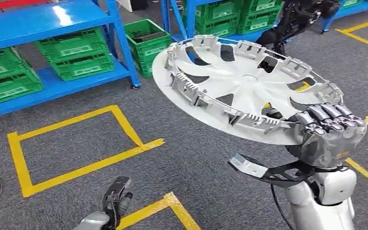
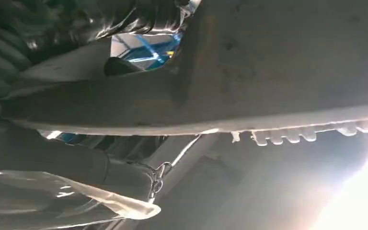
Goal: Take the parts from the cabinet and place them on the table.
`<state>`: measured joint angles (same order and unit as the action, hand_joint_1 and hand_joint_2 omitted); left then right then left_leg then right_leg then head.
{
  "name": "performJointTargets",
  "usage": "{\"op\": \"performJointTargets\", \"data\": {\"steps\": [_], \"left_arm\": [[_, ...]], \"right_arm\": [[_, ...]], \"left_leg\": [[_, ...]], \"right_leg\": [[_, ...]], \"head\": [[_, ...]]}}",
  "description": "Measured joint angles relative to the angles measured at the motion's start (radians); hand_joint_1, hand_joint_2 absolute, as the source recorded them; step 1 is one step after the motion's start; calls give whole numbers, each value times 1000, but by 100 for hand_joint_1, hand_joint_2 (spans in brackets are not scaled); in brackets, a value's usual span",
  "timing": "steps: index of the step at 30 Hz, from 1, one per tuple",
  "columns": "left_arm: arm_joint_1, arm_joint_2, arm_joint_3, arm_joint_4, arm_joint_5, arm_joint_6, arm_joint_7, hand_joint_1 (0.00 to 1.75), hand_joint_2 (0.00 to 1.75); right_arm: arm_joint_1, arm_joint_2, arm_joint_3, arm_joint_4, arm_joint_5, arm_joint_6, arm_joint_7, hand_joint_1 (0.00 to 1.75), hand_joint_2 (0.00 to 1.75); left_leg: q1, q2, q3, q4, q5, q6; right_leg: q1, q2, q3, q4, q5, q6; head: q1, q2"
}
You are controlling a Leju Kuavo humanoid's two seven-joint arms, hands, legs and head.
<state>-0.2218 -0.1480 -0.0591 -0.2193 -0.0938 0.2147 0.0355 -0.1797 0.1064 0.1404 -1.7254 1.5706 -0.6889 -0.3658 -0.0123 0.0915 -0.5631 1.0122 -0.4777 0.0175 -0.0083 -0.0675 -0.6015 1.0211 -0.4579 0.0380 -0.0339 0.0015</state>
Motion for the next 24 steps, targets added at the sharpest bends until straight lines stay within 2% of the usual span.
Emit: {"op": "performJointTargets", "data": {"steps": [3,4,5,6,7,8,9,10,11,12,13,14,15,16,18,19,20,21,22,24], "left_arm": [[0,0,0,0,0,0,1,0,0],[-2,0,0,0,0,0,1,0,0],[-4,0,0,0,0,0,1,0,0],[-4,0,0,0,0,-2,0,0,0],[-2,0,0,0,0,-3,1,0,0],[0,1,0,0,0,-3,1,0,0],[3,1,0,0,0,-4,1,0,0],[5,1,0,0,0,-4,1,0,0],[5,1,0,0,0,-4,1,0,0],[4,1,0,0,0,-4,0,0,0],[3,1,0,0,0,-4,0,0,0],[2,1,0,0,0,-5,0,0,0],[2,3,0,0,0,-5,0,0,0],[2,2,0,0,0,-5,0,0,0],[1,2,0,0,0,-5,0,0,0],[0,2,0,0,0,-5,0,0,0],[-4,0,0,0,0,-5,0,0,0],[-5,-2,0,0,0,-5,-1,0,0],[-5,-2,0,0,0,-6,-1,0,0],[0,0,0,0,0,-6,-1,0,0]], "right_arm": [[4,-3,-1,1,0,0,1,175,175],[3,-3,-1,1,0,0,1,175,175],[2,-3,-1,1,0,0,0,175,175],[1,-3,0,3,0,0,1,175,175],[0,-4,1,3,0,0,1,175,175],[1,-4,1,3,0,0,1,175,175],[1,-4,1,5,0,0,1,175,175],[1,-4,1,5,0,0,1,175,175],[1,-5,1,7,0,0,1,175,175],[1,-5,1,8,0,0,1,175,175],[1,-5,1,8,0,0,1,175,175],[0,-5,1,8,0,0,1,175,175],[0,-5,1,9,0,0,1,175,175],[-6,-5,1,10,1,0,1,175,175],[-6,-6,0,10,0,-1,2,175,175],[-6,-8,0,10,0,-1,1,175,175],[-3,-10,0,10,0,-1,1,175,175],[-7,-12,0,10,0,-1,0,175,175],[-11,-14,2,11,0,-1,0,175,175],[-9,-14,2,12,0,-1,0,175,175]], "left_leg": [[0,26,1,-3,3,-11],[2,27,-2,1,-8,-18],[7,-18,-6,24,-29,-25],[10,-57,-32,89,-71,-28],[13,-74,-69,176,-114,-31],[12,-81,-106,258,-145,-32],[12,-82,-132,311,-158,-33],[12,-83,-136,316,-144,-31],[12,-84,-121,281,-112,-29],[12,-89,-90,210,-67,-24],[12,-102,-50,121,-19,-18],[13,-136,-14,35,17,-10],[18,-180,-5,24,-1,-5],[17,-178,-1,2,3,-5],[11,-163,-5,3,-1,-4],[13,-151,-3,-4,5,1],[20,-135,-1,-16,14,7],[19,-125,-1,-19,16,11],[18,-113,-2,-19,17,14],[17,-83,-4,-18,15,16]], "right_leg": [[4,30,-13,5,3,-19],[-4,41,-10,0,9,-27],[-5,50,-12,0,11,-31],[-6,58,-13,0,12,-35],[-6,70,-14,0,13,-36],[-5,82,-16,0,14,-37],[-4,94,-16,1,14,-38],[-4,108,-16,1,15,-38],[-4,121,-16,1,15,-38],[-4,135,-15,2,16,-36],[-3,147,-14,2,17,-35],[-4,158,-13,2,18,-34],[-5,166,-18,1,21,-27],[-8,178,-26,6,24,-22],[-16,196,-38,1,33,-5],[-15,209,-41,-3,38,3],[-15,181,-54,7,30,2],[-8,124,-67,31,9,7],[-8,90,-99,100,-33,15],[-12,75,-170,259,-100,25]], "head": [[1,0],[1,0],[-3,0],[-5,0],[-8,0],[-6,0],[-7,0],[-7,0],[-7,0],[-7,0],[-7,0],[-7,0],[-3,0],[-6,0],[-13,0],[-12,0],[-13,0],[-5,0],[5,0],[4,0]]}}
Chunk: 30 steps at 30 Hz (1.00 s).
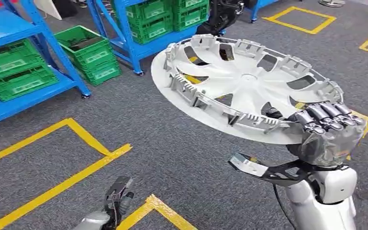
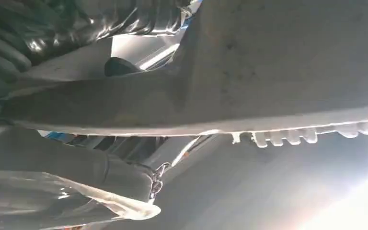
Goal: Take the parts from the cabinet and place them on the table.
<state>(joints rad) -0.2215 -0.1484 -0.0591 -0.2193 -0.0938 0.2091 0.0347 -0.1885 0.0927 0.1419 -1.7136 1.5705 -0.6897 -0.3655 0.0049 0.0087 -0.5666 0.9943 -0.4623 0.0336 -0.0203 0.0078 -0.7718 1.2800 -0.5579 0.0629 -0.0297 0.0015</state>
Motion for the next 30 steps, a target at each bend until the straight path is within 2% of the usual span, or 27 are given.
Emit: {"op": "performJointTargets", "data": {"steps": [1,2,3,4,5,6,7,10,11,12,13,15,16,17,18,19,20,21,22,23,24,25,26,27,28,29,30], "left_arm": [[2,0,0,0,0,0,0,0,0],[2,0,0,0,0,0,0,0,0],[1,0,0,0,0,0,0,0,0],[0,-1,0,0,0,0,0,0,0],[-2,-1,0,0,0,0,0,0,0],[-3,-1,0,0,0,-1,0,0,0],[-5,0,0,0,0,-1,0,0,0],[-5,-1,0,0,0,-2,-1,0,0],[-6,-2,0,0,0,-2,-1,0,0],[-7,-2,0,0,0,-2,-1,0,0],[-7,-2,0,0,0,-2,-2,0,0],[-2,-1,0,0,0,-2,-2,0,0],[1,0,0,0,0,-2,-2,0,0],[3,0,0,0,0,-2,-2,0,0],[3,0,0,0,0,-2,-2,0,0],[3,0,0,0,0,-2,-2,0,0],[2,0,0,0,0,-2,-2,0,0],[2,1,0,0,0,-2,-3,0,0],[2,2,0,0,0,-2,-3,0,0],[2,1,0,0,0,-1,-2,0,0],[1,1,0,0,0,0,-2,0,0],[1,1,0,0,0,4,-2,0,0],[0,-4,0,0,0,6,-2,0,0],[-2,-3,1,0,0,6,-2,0,0],[-3,-5,1,0,0,6,-3,0,0],[-2,-5,1,0,0,6,-2,0,0],[1,-5,1,0,0,6,-2,0,0]], "right_arm": [[0,-1,0,1,0,0,0,175,175],[2,-4,0,2,0,0,1,175,175],[2,-6,0,3,0,0,1,175,175],[1,-7,0,4,0,0,1,175,175],[0,-7,0,4,0,0,1,175,175],[-2,-8,0,4,0,0,1,175,175],[-2,-8,1,5,0,0,1,175,175],[2,-13,-1,7,0,0,4,175,175],[2,-14,-1,7,0,0,5,175,175],[1,-15,-2,6,0,0,5,175,175],[1,-15,-2,7,0,0,5,175,175],[1,-15,-2,7,0,0,5,175,175],[1,-15,-2,8,0,0,5,175,175],[2,-16,-2,9,0,0,6,175,175],[3,-16,-2,10,0,0,6,175,175],[2,-16,-2,10,0,0,6,175,175],[2,-16,-2,10,0,0,6,175,175],[2,-16,-2,10,0,0,6,175,175],[0,-16,-2,10,0,0,6,175,175],[0,-16,-2,10,0,0,6,175,175],[1,-16,-2,10,0,0,6,175,175],[4,-17,-3,10,0,0,6,175,175],[5,-17,-3,10,0,0,6,175,175],[10,-19,-3,9,0,0,6,175,175],[7,-20,-2,10,0,0,5,175,175],[5,-20,-1,10,0,0,4,175,175],[7,-20,-1,10,0,0,4,175,175]], "left_leg": [[0,14,0,0,0,0],[0,28,0,0,-1,-1],[0,39,0,1,-2,-2],[0,51,0,3,-4,-6],[1,62,1,7,-8,-12],[-3,71,-1,10,-13,-19],[-11,77,-4,20,-16,-24],[-9,100,-1,18,-15,-31],[-6,92,-4,21,-25,-40],[-1,42,-9,43,-47,-44],[1,14,-34,105,-86,-45],[0,0,-108,272,-158,-46],[0,0,-137,332,-173,-45],[0,-1,-142,337,-159,-42],[0,-3,-126,297,-123,-37],[-1,-10,-93,224,-77,-31],[-2,-26,-52,132,-30,-24],[-1,-74,-20,57,-5,-14],[2,-90,-12,42,-11,-11],[-1,-84,-6,28,-17,-12],[-3,-76,-9,28,-19,-12],[-5,-68,-8,27,-19,-12],[2,-55,-3,10,-11,-11],[5,-40,2,0,-5,-10],[3,-32,3,-1,-4,-3],[3,-20,2,-1,-4,-2],[1,-4,2,-1,-6,-1]], "right_leg": [[-1,-1,-19,44,-9,4],[-2,-4,-13,34,6,6],[-3,-7,13,-12,35,6],[-3,-16,58,-93,74,5],[-2,-41,119,-197,114,5],[7,-80,145,-249,98,2],[7,-63,154,-256,109,-17],[11,-36,143,-248,109,-35],[5,-26,145,-253,113,-45],[4,-18,144,-253,114,-49],[3,-10,144,-253,114,-54],[5,11,144,-253,115,-57],[7,24,144,-252,115,-58],[8,38,144,-252,115,-58],[9,52,145,-252,116,-58],[10,66,145,-251,117,-58],[10,79,147,-250,117,-57],[5,87,146,-250,117,-56],[10,99,139,-247,120,-50],[4,108,132,-248,125,-42],[-1,119,126,-250,129,-35],[-3,128,125,-256,134,-28],[1,134,124,-256,135,-20],[4,79,110,-242,123,-21],[7,30,89,-201,91,-17],[6,10,57,-130,55,-13],[4,2,15,-40,17,-9]], "head": [[0,0],[0,0],[0,0],[0,0],[0,0],[0,0],[-2,0],[-1,0],[-3,0],[-3,0],[-3,0],[-5,0],[-5,0],[-5,0],[-6,0],[-5,0],[-6,0],[-4,0],[-3,0],[-11,0],[-12,0],[-12,0],[-12,0],[-12,0],[-3,0],[0,0],[-2,0]]}}
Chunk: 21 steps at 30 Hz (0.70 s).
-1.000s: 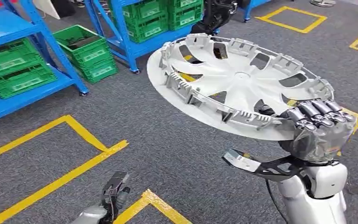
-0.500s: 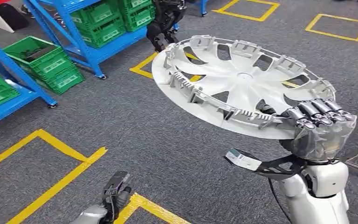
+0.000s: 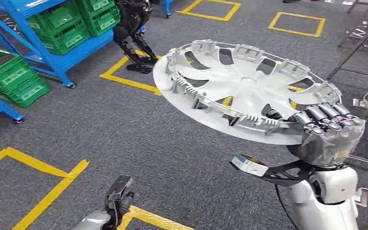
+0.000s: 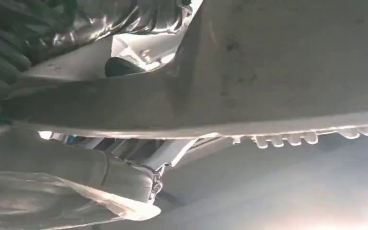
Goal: Take the parts from the cabinet and place them on the table.
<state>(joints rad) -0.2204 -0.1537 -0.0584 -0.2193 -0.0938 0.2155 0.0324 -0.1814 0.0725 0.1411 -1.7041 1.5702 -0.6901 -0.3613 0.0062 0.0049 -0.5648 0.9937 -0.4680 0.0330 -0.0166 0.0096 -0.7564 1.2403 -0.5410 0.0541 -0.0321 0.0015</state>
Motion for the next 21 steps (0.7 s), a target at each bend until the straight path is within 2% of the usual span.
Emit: {"op": "performJointTargets", "data": {"steps": [1,2,3,4,5,6,7,8,11,12,13,14,15,16,17,18,19,20,21], "left_arm": [[2,0,0,0,0,0,0,0,0],[4,0,0,0,0,0,1,0,0],[3,0,0,0,0,-1,1,0,0],[3,-1,0,0,0,-1,1,0,0],[2,-2,0,0,0,-1,1,0,0],[1,-2,0,0,0,-2,1,0,0],[0,-1,0,0,0,-2,1,0,0],[0,0,0,0,0,-2,2,0,0],[-1,-2,0,0,0,-2,2,0,0],[-3,-2,0,0,0,-3,2,0,0],[-4,-2,0,0,0,-3,2,0,0],[-3,-2,0,0,0,-3,2,0,0],[0,-2,0,0,0,-3,2,0,0],[3,-2,0,0,0,-3,2,0,0],[6,-1,0,0,0,-3,2,0,0],[7,-1,0,0,0,-3,3,0,0],[7,-1,0,0,0,-3,3,0,0],[5,-1,0,0,0,-2,3,0,0],[5,-1,0,0,0,-1,3,0,0]], "right_arm": [[2,0,0,0,0,0,0,175,175],[4,0,0,0,0,0,1,175,175],[5,-1,0,0,0,0,2,175,175],[6,-3,-1,0,0,0,2,175,175],[6,-3,-1,0,0,0,1,175,175],[5,-3,-1,0,0,0,1,175,175],[2,-3,0,0,0,0,1,175,175],[2,-3,0,-1,0,0,0,175,175],[7,-5,-2,-1,0,0,2,175,175],[8,-4,-2,-2,0,0,2,175,175],[5,-5,-2,-2,0,0,1,175,175],[5,-4,-2,-2,0,0,1,175,175],[5,-4,-2,-2,0,0,1,175,175],[5,-4,-2,-2,0,0,1,175,175],[7,-4,-2,-2,0,0,2,175,175],[9,-4,-2,-1,0,0,1,175,175],[9,-4,-2,-1,0,0,1,175,175],[9,-4,-2,-2,0,0,1,175,175],[8,-4,-2,-1,0,0,-2,175,175]], "left_leg": [[0,14,0,0,0,0],[0,26,0,1,-1,-1],[0,39,0,1,-3,-3],[0,51,1,2,-4,-5],[1,62,3,5,-8,-11],[-1,70,4,11,-14,-18],[-11,79,-1,15,-19,-26],[-12,84,-2,20,-20,-28],[-8,110,6,17,-21,-38],[-2,87,4,27,-38,-46],[-1,47,-10,64,-66,-47],[0,24,-39,133,-103,-47],[0,10,-79,219,-139,-47],[0,5,-115,292,-165,-47],[0,3,-138,334,-168,-45],[-1,1,-137,322,-146,-42],[-1,-2,-118,273,-106,-37],[-2,-11,-85,196,-58,-30],[-3,-32,-45,106,-10,-23]], "right_leg": [[-2,-1,-31,65,-21,4],[-4,-2,-41,87,-19,7],[-6,-5,-26,60,4,10],[-7,-12,13,-12,44,10],[-7,-30,69,-112,85,11],[-6,-68,114,-198,103,13],[6,-82,132,-206,87,2],[4,-68,126,-209,94,-13],[7,-38,120,-207,94,-32],[1,-29,124,-211,97,-40],[0,-19,124,-211,97,-43],[0,-11,124,-211,97,-48],[1,1,124,-211,97,-50],[3,14,124,-210,97,-50],[5,29,124,-210,97,-50],[6,42,125,-210,98,-50],[7,56,126,-209,98,-50],[7,70,127,-208,98,-50],[7,80,130,-208,98,-50]], "head": [[2,0],[1,0],[1,0],[2,0],[1,0],[2,0],[2,0],[-5,0],[-3,0],[-4,0],[-6,0],[-9,0],[-11,0],[-10,0],[-10,0],[-10,0],[-11,0],[-10,0],[-11,0]]}}
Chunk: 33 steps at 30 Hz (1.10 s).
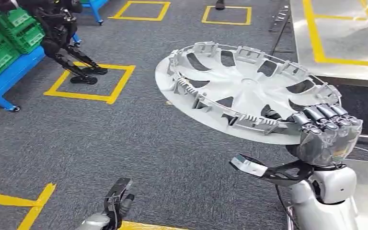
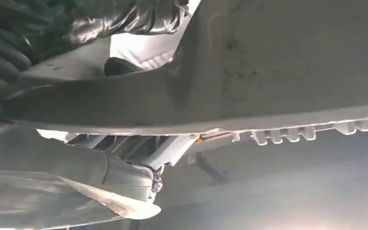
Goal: Take the parts from the cabinet and place them on the table.
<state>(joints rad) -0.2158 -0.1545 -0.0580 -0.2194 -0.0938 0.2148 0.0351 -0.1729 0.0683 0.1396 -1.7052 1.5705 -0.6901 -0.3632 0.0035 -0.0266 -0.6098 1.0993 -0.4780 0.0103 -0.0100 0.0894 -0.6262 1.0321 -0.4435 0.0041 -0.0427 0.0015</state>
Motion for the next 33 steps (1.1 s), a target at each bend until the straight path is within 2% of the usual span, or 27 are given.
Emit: {"op": "performJointTargets", "data": {"steps": [1,2,3,5,6,7,8,9,10,11,12,13,15,16,20,22,23,24,27,28,30,31,33], "left_arm": [[0,1,0,0,0,0,0,0,0],[-2,2,0,0,0,2,2,0,0],[-5,2,0,0,-1,4,4,0,0],[-5,2,0,0,-2,9,5,0,0],[-6,-2,0,0,-3,11,5,0,0],[-8,-1,1,0,-4,11,5,0,0],[-10,-2,1,0,-5,11,5,0,0],[-9,-2,1,0,-5,11,5,0,0],[-6,-1,1,0,-5,11,5,0,0],[-4,0,1,0,-5,11,6,0,0],[-2,0,1,0,-5,11,7,0,0],[-2,0,1,0,-5,11,10,0,0],[-3,0,2,0,-5,11,12,0,0],[-4,0,2,0,-5,11,13,0,0],[-4,0,2,0,-5,11,14,0,0],[-5,0,2,0,-5,11,16,0,0],[-2,2,2,0,-9,10,24,0,0],[-2,3,2,0,-12,10,29,0,0],[-2,4,2,0,-13,11,30,0,0],[-2,5,2,0,-13,11,30,0,0],[-2,5,2,0,-13,11,30,0,0],[-2,5,2,0,-13,11,30,0,0],[-2,5,2,0,-13,13,30,0,0]], "right_arm": [[0,0,1,0,0,0,-2,175,175],[-3,0,1,0,0,0,-2,175,175],[-4,0,2,0,0,0,-2,175,175],[-3,0,3,0,0,0,-3,175,175],[-3,0,3,0,0,0,-4,175,175],[-2,0,3,-1,0,0,-9,175,175],[-5,0,5,-1,0,0,-17,175,175],[-7,0,7,-1,0,0,-22,175,175],[-6,0,10,-1,0,0,-23,175,175],[-7,0,10,-1,0,0,-24,175,175],[-7,0,10,-1,0,0,-26,175,175],[-7,-1,10,-1,0,0,-28,175,175],[-8,-2,10,-2,0,0,-38,175,175],[-10,-1,10,-2,0,0,-41,175,175],[-11,-1,10,-2,0,0,-42,175,175],[-15,-1,11,-2,0,0,-46,175,175],[-14,-1,11,-2,0,0,-55,175,175],[-14,-1,10,-2,0,0,-55,175,175],[-14,-1,10,-2,0,0,-56,175,175],[-14,-1,10,-2,0,0,-56,175,175],[-14,-1,10,-2,0,0,-56,175,175],[-14,-1,10,-2,0,0,-56,175,175],[-14,-1,10,-2,0,0,-56,175,175]], "left_leg": [[-2,-21,21,-44,5,9],[-1,-24,26,-65,6,10],[-4,-22,30,-77,-5,9],[-7,-18,28,-81,0,13],[-1,-10,33,-96,9,15],[2,-6,39,-106,15,20],[2,-3,38,-106,16,23],[2,3,37,-106,17,24],[1,11,37,-106,17,24],[1,17,36,-105,17,25],[2,22,36,-105,17,24],[2,25,36,-105,16,24],[4,29,37,-101,12,16],[3,30,37,-98,9,11],[3,31,36,-97,8,9],[-5,31,31,-91,4,2],[-7,31,25,-86,9,18],[-6,32,27,-89,12,28],[-6,32,29,-95,15,30],[-5,32,29,-96,15,29],[-4,32,28,-98,17,23],[-3,32,28,-99,18,15],[1,32,28,-100,16,-10]], "right_leg": [[-1,2,0,0,0,1],[2,17,-5,4,2,6],[-3,18,-15,3,6,13],[-8,26,-18,-5,13,29],[-5,31,-16,-9,13,37],[-5,-11,-36,15,-10,35],[-3,-47,-60,71,-47,38],[-4,-68,-95,152,-85,43],[-5,-78,-131,231,-114,47],[-6,-81,-152,274,-123,51],[-9,-83,-150,274,-111,54],[-11,-84,-130,236,-84,56],[-15,-93,-36,69,-8,57],[-15,-98,-10,20,-1,58],[-15,-100,-8,10,-9,58],[-8,-100,15,-2,-18,55],[-11,-92,6,-6,-9,38],[-11,-90,5,-6,-9,37],[-7,-90,4,-6,-11,26],[-6,-90,4,-6,-10,26],[-4,-91,3,-5,-11,22],[-3,-91,3,-5,-11,19],[-1,-91,1,-3,-11,19]], "head": [[2,0],[1,0],[-1,0],[-2,0],[-1,0],[-1,0],[5,0],[5,0],[4,0],[5,0],[5,0],[5,0],[5,0],[6,0],[6,0],[7,0],[4,0],[2,0],[3,0],[2,0],[3,0],[3,0],[3,0]]}}
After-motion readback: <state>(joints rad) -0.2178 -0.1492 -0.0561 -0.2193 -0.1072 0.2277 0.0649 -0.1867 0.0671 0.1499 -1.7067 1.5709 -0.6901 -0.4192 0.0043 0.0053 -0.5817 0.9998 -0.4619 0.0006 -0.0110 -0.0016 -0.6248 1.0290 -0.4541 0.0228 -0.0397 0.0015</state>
